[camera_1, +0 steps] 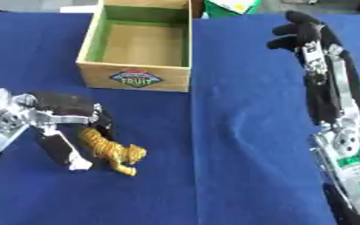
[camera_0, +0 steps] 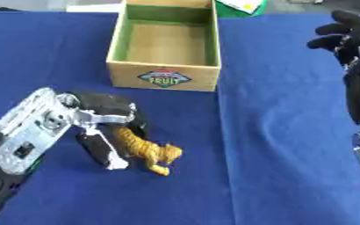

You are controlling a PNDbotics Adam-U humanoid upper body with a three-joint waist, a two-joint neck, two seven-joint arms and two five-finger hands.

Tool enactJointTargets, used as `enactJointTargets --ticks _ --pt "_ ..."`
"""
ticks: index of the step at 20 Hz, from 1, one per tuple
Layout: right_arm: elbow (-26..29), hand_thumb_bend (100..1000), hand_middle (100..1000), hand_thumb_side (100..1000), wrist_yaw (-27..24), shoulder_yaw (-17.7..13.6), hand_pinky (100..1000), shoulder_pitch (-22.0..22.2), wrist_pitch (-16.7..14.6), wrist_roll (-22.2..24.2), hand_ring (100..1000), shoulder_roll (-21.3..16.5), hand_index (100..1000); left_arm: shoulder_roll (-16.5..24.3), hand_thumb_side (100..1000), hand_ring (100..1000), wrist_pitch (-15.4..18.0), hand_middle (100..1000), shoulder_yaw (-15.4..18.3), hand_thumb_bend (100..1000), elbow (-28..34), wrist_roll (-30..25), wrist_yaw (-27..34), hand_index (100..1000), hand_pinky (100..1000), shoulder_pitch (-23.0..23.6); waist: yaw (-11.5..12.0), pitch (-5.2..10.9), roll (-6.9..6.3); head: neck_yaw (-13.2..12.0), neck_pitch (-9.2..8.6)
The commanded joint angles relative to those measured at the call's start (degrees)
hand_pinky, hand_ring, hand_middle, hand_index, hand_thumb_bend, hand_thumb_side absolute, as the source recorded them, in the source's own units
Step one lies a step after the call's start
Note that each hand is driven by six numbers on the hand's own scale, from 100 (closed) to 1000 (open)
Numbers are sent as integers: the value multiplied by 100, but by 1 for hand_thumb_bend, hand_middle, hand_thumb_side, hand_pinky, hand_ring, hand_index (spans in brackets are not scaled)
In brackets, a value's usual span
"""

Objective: Pick up objects on the table and place them in the box.

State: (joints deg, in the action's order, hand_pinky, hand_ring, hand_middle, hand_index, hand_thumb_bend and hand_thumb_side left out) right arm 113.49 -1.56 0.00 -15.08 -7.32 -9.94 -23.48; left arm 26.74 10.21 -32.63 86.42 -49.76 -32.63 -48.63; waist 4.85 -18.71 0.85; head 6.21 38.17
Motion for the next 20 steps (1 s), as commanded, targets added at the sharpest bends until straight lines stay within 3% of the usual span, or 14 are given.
enactJointTargets --ticks 1,3,9,14,20 --pt "110 100 662 881 -10 -48 807 -32 -5 -19 654 -69 848 80 163 529 -19 433 67 100 11 170 10 614 414 -7 -1 93 1 10 -48" --pt "110 100 662 877 -9 -49 807 -27 -1 -18 654 -66 848 113 164 504 -16 421 82 100 84 307 43 597 386 -5 5 98 1 10 -48" --pt "110 100 663 874 -9 -53 808 -13 15 -3 655 -59 850 206 374 437 -4 386 86 100 291 642 119 540 305 12 19 107 7 2 -50" --pt "110 100 662 873 -6 -63 808 2 20 -2 655 -64 850 420 374 410 14 362 255 100 641 899 198 514 273 -17 32 116 -11 9 -48" --pt "110 100 661 871 0 -80 808 13 17 -19 656 -88 850 972 362 429 -15 384 693 100 1339 1175 316 532 292 -101 -4 132 -65 -9 -82"
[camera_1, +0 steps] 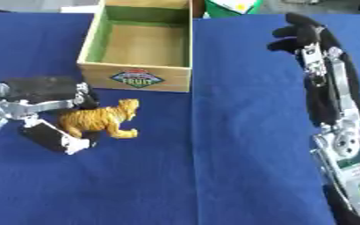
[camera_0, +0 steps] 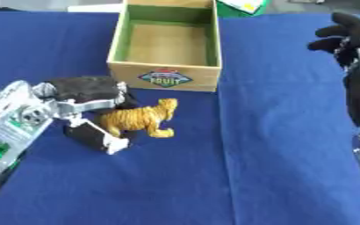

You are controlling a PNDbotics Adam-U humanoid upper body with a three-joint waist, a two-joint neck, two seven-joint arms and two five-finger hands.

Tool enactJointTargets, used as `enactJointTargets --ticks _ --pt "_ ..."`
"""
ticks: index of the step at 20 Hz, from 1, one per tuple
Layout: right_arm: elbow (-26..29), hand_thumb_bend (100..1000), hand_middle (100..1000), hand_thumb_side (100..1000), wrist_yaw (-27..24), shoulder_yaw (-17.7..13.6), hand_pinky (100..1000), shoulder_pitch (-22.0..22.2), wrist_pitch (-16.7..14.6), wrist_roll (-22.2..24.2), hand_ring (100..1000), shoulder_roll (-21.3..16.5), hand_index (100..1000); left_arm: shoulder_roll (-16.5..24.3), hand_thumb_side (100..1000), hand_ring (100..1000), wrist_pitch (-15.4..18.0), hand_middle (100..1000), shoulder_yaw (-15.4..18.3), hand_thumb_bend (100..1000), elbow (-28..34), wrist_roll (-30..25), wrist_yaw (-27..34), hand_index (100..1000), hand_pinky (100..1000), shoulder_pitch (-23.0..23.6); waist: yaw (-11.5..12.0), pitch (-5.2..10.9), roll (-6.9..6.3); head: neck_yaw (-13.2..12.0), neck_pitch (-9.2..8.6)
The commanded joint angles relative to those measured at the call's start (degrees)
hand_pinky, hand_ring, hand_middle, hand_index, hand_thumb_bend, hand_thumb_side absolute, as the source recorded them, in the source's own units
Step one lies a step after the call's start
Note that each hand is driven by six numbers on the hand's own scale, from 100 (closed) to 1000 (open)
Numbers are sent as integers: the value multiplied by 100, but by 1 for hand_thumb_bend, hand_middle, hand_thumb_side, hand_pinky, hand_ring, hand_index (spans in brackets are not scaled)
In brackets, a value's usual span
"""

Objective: Pick up objects on the table and place them in the box.

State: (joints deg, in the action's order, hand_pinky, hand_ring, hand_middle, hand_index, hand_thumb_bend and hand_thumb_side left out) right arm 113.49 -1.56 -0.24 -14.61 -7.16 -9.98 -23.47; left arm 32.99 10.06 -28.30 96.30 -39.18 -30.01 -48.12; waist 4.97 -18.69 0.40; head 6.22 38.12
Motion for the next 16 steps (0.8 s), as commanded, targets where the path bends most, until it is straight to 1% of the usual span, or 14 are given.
enactJointTargets --ticks 1,3,6,9,11,12,15,16 --pt "110 100 661 871 1 -55 808 -32 4 -14 656 -92 850 448 363 432 25 385 330 100 450 140 42 532 295 -157 -35 134 -37 -27 -79" --pt "110 100 661 869 8 -55 809 -28 18 -12 656 -99 850 630 361 435 117 390 499 100 600 215 -6 553 295 -197 -83 139 -75 -65 -90" --pt "110 100 660 871 3 -46 808 -47 21 -5 656 -114 849 819 351 434 276 385 783 100 633 408 -43 549 298 -280 -183 142 -125 -140 -83" --pt "110 100 660 873 -13 -26 807 -91 5 20 657 -131 849 879 346 430 304 376 1157 100 390 652 -63 542 298 -418 -322 140 -169 -256 -72" --pt "110 100 660 878 -29 -3 806 -138 -15 48 657 -151 847 888 344 428 411 369 1394 100 179 811 -18 535 299 -486 -429 136 -202 -351 -86" --pt "110 100 660 878 -39 9 806 -159 -24 65 657 -161 847 889 344 428 487 369 1475 100 52 897 14 535 299 -516 -469 134 -215 -387 -93" --pt "110 100 660 884 -57 20 805 -185 -37 95 657 -178 846 880 338 438 701 365 1535 100 -228 1143 1 532 312 -566 -518 134 -240 -446 -108" --pt "110 100 660 885 -66 53 805 -230 -57 129 657 -208 846 847 337 440 722 366 1613 100 -343 1230 -55 532 315 -648 -600 123 -288 -544 -156"
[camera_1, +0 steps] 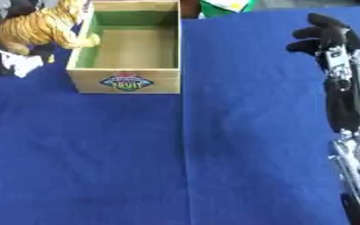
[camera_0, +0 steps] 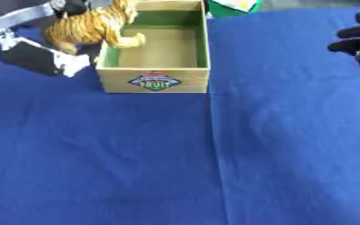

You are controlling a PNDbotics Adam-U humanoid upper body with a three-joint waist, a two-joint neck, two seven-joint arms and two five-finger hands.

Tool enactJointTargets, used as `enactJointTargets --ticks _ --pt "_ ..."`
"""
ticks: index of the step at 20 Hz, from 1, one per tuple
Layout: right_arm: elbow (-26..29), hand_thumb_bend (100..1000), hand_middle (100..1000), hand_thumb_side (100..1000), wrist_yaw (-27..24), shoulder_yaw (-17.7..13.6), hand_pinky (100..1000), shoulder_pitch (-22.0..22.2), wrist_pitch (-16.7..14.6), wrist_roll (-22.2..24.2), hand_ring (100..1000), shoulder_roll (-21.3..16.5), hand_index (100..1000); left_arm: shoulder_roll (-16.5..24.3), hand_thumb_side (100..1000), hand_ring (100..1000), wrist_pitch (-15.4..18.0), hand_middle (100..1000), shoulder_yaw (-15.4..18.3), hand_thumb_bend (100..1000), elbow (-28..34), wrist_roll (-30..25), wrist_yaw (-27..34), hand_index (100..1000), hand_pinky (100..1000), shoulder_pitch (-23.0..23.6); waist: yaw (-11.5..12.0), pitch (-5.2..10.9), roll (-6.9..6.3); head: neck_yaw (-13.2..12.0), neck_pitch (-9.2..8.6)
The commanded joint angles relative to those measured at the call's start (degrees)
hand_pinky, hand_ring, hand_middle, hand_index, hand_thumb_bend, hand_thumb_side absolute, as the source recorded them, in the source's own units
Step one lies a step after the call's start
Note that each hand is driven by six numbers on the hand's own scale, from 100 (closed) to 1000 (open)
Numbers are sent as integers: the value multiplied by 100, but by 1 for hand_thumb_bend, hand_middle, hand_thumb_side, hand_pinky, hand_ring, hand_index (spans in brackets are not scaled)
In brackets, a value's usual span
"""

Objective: Pick up objects on the table and place them in the box.

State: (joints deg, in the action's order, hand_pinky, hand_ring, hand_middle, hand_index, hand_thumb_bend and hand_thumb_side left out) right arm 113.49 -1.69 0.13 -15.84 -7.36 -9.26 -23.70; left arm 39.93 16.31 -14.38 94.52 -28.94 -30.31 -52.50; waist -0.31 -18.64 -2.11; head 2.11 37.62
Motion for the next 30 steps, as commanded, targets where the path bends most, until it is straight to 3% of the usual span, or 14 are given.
enactJointTargets --ticks 1,10,11,12,18,24,30 --pt "110 100 660 887 -67 53 805 -159 -57 98 657 -206 845 137 337 443 107 367 319 100 -289 291 -94 533 317 -312 -178 96 -77 -233 -153" --pt "110 100 658 899 -150 162 804 -455 -178 292 658 -303 843 -23 326 449 182 357 912 100 -1526 1060 -848 525 330 -832 -868 -151 -233 -955 -464" --pt "110 100 658 899 -152 169 804 -481 -186 304 658 -305 843 -83 281 448 182 355 987 100 -1667 1146 -935 523 329 -888 -925 -182 -248 -1004 -500" --pt "110 100 658 899 -153 174 804 -500 -193 313 658 -308 843 -124 326 451 204 357 1039 100 -1808 1233 -1021 525 331 -935 -973 -208 -261 -1039 -531" --pt "110 100 658 899 -157 184 805 -527 -207 333 658 -313 844 -249 321 457 535 364 1119 100 -2610 1726 -1515 531 338 -1130 -1077 -267 -281 -1100 -578" --pt "110 100 658 908 -144 250 806 -689 -230 427 659 -301 843 -432 305 475 705 391 1077 100 -3422 2092 -2015 555 363 -1159 -1338 -492 -276 -1203 -617" --pt "110 100 658 901 -158 258 807 -664 -214 444 659 -260 845 -682 243 506 1103 431 1064 100 -4183 2351 -2535 594 414 -1219 -1340 -484 -251 -1133 -533"
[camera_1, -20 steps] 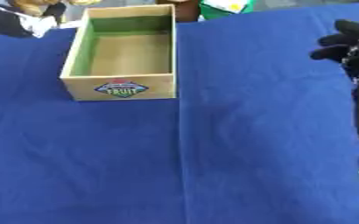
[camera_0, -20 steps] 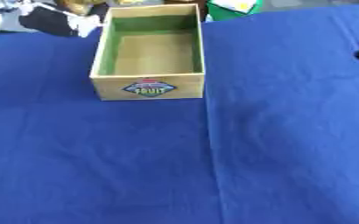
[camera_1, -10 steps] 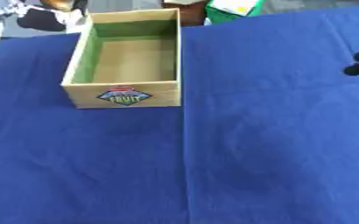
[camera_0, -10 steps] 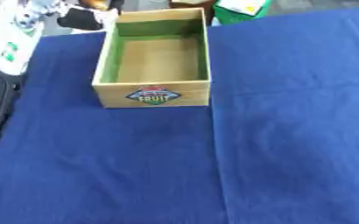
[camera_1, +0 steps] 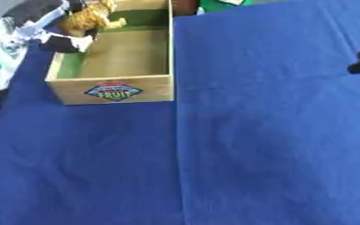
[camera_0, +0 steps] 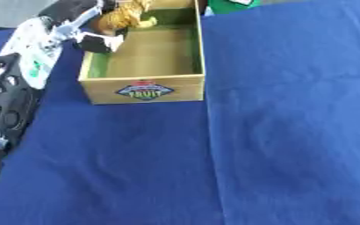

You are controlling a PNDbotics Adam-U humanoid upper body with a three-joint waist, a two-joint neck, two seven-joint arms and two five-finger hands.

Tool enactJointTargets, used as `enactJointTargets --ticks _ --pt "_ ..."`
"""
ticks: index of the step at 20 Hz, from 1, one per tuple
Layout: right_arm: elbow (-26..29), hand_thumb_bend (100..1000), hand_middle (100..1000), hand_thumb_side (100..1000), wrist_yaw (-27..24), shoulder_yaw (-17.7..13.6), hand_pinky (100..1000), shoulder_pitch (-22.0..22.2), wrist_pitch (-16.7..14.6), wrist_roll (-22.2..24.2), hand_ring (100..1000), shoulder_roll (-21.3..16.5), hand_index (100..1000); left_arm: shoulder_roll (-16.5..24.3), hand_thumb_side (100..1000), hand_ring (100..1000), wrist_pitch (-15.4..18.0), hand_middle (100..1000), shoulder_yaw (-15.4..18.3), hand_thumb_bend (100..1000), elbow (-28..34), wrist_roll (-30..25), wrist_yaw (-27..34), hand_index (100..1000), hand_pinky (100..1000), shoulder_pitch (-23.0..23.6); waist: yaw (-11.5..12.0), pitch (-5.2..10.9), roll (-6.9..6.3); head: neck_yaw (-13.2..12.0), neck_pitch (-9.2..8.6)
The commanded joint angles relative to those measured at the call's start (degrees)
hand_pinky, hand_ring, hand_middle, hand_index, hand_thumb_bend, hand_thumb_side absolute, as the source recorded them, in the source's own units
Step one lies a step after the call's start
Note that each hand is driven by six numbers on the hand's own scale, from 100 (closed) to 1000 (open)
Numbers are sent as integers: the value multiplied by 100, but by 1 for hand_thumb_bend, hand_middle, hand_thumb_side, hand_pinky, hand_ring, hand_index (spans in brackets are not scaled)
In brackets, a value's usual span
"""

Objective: Pick up objects on the table and place them in the box.

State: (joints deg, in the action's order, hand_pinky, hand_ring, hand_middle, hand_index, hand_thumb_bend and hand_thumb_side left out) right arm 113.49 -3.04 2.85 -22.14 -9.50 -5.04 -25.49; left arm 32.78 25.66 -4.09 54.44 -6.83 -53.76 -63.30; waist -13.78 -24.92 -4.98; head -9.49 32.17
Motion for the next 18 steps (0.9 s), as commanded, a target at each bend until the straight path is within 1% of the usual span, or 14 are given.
enactJointTargets --ticks 1,2,3,6,8,9,10,11,12,13,15,16,17,18 --pt "110 100 658 900 -26 -7 807 -37 3 30 659 -76 845 16 242 516 250 438 46 100 -259 219 -274 600 423 -145 5 147 33 28 21" --pt "110 100 658 907 -29 0 807 -40 6 38 659 -70 845 12 165 517 323 438 58 100 -340 295 -354 601 435 -148 1 148 29 24 28" --pt "110 100 658 896 -32 2 808 -38 10 42 659 -66 846 13 250 520 381 441 70 100 -413 369 -435 605 436 -150 -5 148 25 21 29" --pt "110 100 658 893 -36 3 808 -22 16 48 659 -48 846 12 317 536 469 463 106 100 -608 543 -687 656 443 -140 -23 141 9 10 38" --pt "110 100 657 891 -37 2 808 -17 18 48 660 -43 847 -4 484 612 516 570 125 111 -688 640 -861 764 480 -136 -29 132 -1 17 35" --pt "110 100 657 888 -37 3 808 -16 19 49 660 -42 847 -5 560 653 532 607 123 184 -712 668 -947 808 506 -140 -31 129 -4 21 40" --pt "110 100 657 890 -37 6 808 -13 20 52 660 -42 847 -5 564 659 550 613 117 202 -718 689 -1032 814 510 -146 -31 126 -7 22 46" --pt "110 100 657 888 -37 6 809 -5 23 53 660 -40 848 -15 659 683 566 640 126 286 -711 719 -1122 844 528 -160 -29 124 -8 25 56" --pt "110 100 657 886 -36 5 809 6 27 53 660 -38 848 -26 714 695 584 656 136 328 -688 753 -1202 857 532 -176 -24 123 -9 30 68" --pt "110 100 657 884 -35 5 810 17 32 52 660 -36 848 -36 789 715 606 683 141 401 -655 788 -1263 880 540 -191 -20 123 -10 33 78" --pt "110 100 657 885 -39 8 810 31 40 53 660 -29 849 -57 845 721 626 689 142 446 -578 839 -1301 886 543 -221 -11 126 -11 37 98" --pt "110 100 657 885 -43 9 810 31 41 54 660 -26 849 -62 853 723 608 691 144 455 -547 857 -1293 887 544 -231 -10 130 -11 38 107" --pt "110 100 657 890 -46 10 810 31 40 55 660 -24 848 -62 877 736 575 708 147 488 -522 880 -1282 901 552 -234 -8 136 -11 42 114" --pt "110 100 657 885 -48 8 810 34 39 56 660 -21 849 -58 888 736 532 709 153 500 -500 913 -1272 905 553 -233 -9 144 -11 45 117"
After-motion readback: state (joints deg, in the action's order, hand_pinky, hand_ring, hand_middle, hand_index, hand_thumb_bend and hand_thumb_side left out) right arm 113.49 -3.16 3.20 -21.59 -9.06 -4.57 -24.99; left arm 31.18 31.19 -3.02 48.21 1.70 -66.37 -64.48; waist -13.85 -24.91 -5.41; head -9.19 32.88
